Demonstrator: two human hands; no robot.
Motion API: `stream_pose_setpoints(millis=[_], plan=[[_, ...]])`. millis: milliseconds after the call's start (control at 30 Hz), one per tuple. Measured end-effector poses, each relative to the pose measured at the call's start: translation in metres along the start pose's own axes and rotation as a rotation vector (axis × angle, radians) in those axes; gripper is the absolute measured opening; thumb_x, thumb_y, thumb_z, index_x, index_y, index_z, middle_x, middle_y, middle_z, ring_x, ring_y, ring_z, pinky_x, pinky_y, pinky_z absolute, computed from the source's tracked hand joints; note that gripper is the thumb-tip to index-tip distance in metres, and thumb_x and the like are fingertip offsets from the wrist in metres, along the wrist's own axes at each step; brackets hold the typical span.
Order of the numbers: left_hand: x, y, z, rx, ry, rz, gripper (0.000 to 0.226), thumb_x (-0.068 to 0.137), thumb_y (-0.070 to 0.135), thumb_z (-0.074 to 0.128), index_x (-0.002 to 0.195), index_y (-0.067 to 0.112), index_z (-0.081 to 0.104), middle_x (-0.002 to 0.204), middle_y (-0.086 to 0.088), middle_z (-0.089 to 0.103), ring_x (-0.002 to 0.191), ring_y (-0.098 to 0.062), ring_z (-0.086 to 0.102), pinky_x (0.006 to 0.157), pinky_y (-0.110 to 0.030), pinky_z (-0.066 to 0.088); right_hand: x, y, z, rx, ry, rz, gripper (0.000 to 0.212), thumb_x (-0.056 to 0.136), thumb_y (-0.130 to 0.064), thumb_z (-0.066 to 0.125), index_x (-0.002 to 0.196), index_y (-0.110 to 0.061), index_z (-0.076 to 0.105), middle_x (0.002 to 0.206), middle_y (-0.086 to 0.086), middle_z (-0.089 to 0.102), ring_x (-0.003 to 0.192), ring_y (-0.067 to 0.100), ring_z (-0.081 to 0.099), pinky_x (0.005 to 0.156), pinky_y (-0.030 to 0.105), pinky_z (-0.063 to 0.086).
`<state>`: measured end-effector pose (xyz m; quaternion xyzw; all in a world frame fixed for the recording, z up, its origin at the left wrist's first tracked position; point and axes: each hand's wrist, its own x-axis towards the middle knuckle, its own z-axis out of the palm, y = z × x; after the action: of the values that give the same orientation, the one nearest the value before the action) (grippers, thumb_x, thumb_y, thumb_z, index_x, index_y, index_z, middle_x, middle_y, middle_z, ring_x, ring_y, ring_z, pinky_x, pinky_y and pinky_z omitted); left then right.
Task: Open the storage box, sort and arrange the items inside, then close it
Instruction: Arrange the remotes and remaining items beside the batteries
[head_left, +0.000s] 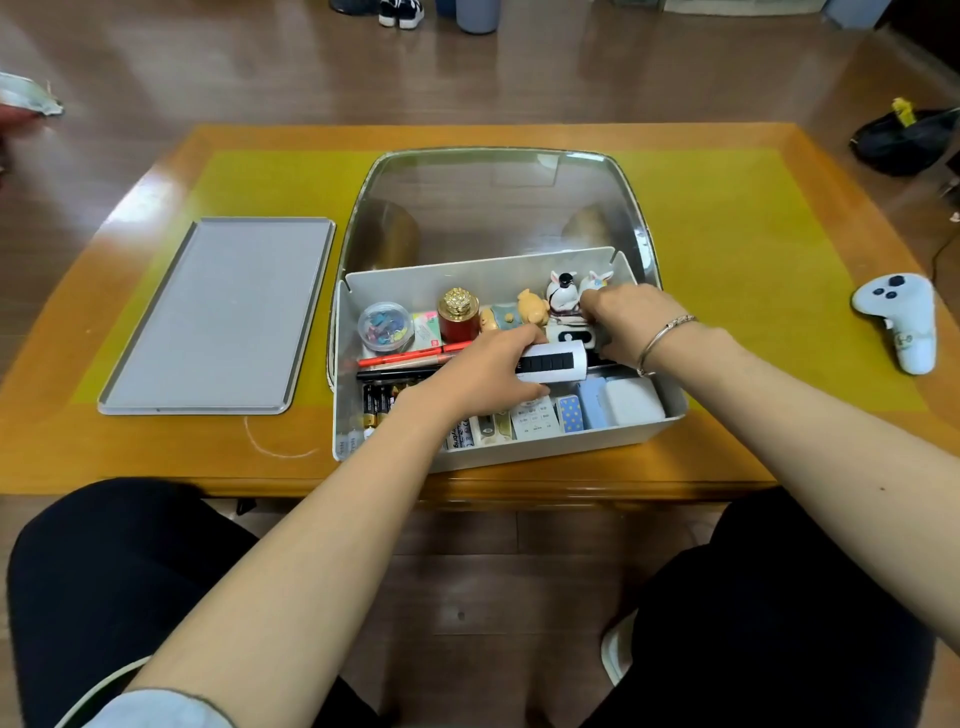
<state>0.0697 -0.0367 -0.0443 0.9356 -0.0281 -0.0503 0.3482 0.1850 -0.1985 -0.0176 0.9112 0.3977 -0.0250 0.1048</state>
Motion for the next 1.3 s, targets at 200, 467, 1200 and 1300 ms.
stream_pose_setpoints(millis=[200, 467, 1200, 1300], plan=[[0.002, -0.001, 0.003, 0.047, -0.048, 0.003, 0.036, 0.081, 0.024, 0.074, 0.111, 0.019, 0.056, 0.104, 0.002, 0.064, 0.092, -0.013, 0.058, 0.08, -0.035, 0.05, 0.002, -0.004, 0.003, 0.049, -0.071, 0.021, 0.048, 0.075, -0.017, 0.07, 0.117, -0.007, 0.048, 0.117, 0.016, 0.05, 0.1, 0.035, 0.057, 0.078, 0.039, 0.049], [0.006, -0.002, 0.004, 0.104, 0.012, 0.004, 0.043, 0.081, 0.032, 0.073, 0.12, 0.02, 0.059, 0.107, 0.001, 0.054, 0.096, -0.012, 0.045, 0.079, -0.025, 0.035, 0.0, -0.004, 0.0, 0.12, -0.031, 0.042, 0.037, 0.081, -0.02, 0.068, 0.115, -0.011, 0.06, 0.115, 0.015, 0.052, 0.097, 0.035, 0.059, 0.078, 0.036, 0.046], [0.008, 0.022, 0.013, 0.304, 0.176, -0.007, 0.022, 0.089, 0.025, 0.064, 0.105, 0.01, 0.06, 0.107, -0.009, 0.06, 0.1, -0.027, 0.053, 0.079, -0.039, 0.046, -0.031, 0.013, -0.01, 0.002, 0.009, -0.031, 0.022, 0.081, -0.037, 0.067, 0.101, -0.03, 0.069, 0.093, 0.003, 0.065, 0.091, 0.026, 0.06, 0.067, 0.026, 0.034], [0.013, 0.023, 0.021, 0.299, 0.145, -0.014, 0.022, 0.089, 0.019, 0.064, 0.109, 0.009, 0.064, 0.108, -0.011, 0.061, 0.101, -0.029, 0.056, 0.078, -0.037, 0.046, -0.029, 0.01, -0.008, -0.047, -0.061, -0.048, 0.022, 0.082, -0.032, 0.066, 0.104, -0.032, 0.067, 0.098, 0.0, 0.066, 0.099, 0.023, 0.06, 0.081, 0.031, 0.041]])
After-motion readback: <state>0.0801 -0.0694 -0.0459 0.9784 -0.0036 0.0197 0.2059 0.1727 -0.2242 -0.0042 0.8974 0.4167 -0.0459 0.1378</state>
